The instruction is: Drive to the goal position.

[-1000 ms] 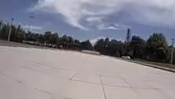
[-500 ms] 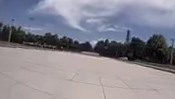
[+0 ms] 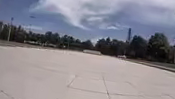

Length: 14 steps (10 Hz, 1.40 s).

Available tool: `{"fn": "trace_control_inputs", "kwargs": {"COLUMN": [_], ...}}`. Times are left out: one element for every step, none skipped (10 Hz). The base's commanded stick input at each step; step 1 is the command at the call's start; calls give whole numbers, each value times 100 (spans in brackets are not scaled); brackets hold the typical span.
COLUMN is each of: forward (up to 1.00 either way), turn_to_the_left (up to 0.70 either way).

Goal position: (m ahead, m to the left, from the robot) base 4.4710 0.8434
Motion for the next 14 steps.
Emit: {"fn": "trace_control_inputs", "kwargs": {"forward": [100,100,100,100,100,100,100,100,100,100,100,100,100,100], "turn_to_the_left": [0,0,0,0,0,0,0,0,0,0,0,0,0,0]}}
